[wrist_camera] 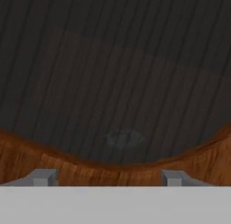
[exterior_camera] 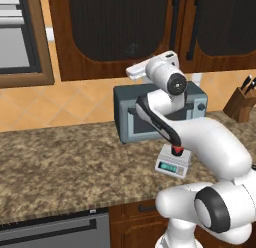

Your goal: Pick the jam and place it on the digital scale for weighing, and close the cabinet.

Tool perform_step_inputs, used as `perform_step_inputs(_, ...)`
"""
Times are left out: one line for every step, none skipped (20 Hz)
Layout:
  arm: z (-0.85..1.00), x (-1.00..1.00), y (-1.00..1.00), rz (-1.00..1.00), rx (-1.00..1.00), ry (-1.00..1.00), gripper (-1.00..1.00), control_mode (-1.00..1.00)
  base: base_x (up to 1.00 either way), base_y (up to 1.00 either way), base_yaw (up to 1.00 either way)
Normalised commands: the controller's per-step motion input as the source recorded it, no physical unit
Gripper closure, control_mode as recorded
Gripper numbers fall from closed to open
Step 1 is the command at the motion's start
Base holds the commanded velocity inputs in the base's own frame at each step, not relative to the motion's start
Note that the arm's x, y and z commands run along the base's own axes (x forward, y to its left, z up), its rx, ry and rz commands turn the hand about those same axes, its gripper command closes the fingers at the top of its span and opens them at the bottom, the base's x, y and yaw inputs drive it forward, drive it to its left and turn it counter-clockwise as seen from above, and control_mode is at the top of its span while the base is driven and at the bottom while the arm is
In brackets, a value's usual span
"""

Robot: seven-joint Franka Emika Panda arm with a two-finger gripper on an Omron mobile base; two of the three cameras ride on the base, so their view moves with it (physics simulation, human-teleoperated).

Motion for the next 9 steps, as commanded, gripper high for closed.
perform_step_inputs(0.14, 1.00, 0.00, 0.06, 0.03, 0.13, -1.00, -1.00, 0.00, 0.00, 0.00)
perform_step_inputs(0.07, 0.97, 0.00, 0.04, 0.01, 0.12, -1.00, -1.00, 0.00, 0.00, 0.00)
perform_step_inputs(0.01, 1.00, 0.00, 0.01, 0.00, 0.12, -1.00, -1.00, 0.00, 0.00, 0.00)
perform_step_inputs(0.00, 1.00, 0.00, 0.00, 0.00, 0.09, -1.00, -1.00, 0.00, 0.00, 0.00)
perform_step_inputs(0.00, 1.00, 0.00, 0.00, 0.00, 0.09, -1.00, -1.00, 0.00, 0.00, 0.00)
perform_step_inputs(0.00, 1.00, 0.00, 0.00, 0.00, 0.09, -1.00, -1.00, 0.00, 0.00, 0.00)
perform_step_inputs(0.00, 1.00, 0.00, 0.00, 0.00, 0.12, -1.00, -1.00, 0.00, 0.00, 0.00)
perform_step_inputs(0.00, 1.00, 0.01, 0.00, 0.00, 0.09, -1.00, -1.00, 0.00, 0.00, 0.00)
perform_step_inputs(-0.04, 1.00, 0.01, 0.00, 0.00, 0.06, -1.00, -1.00, 0.00, 0.00, 0.00)
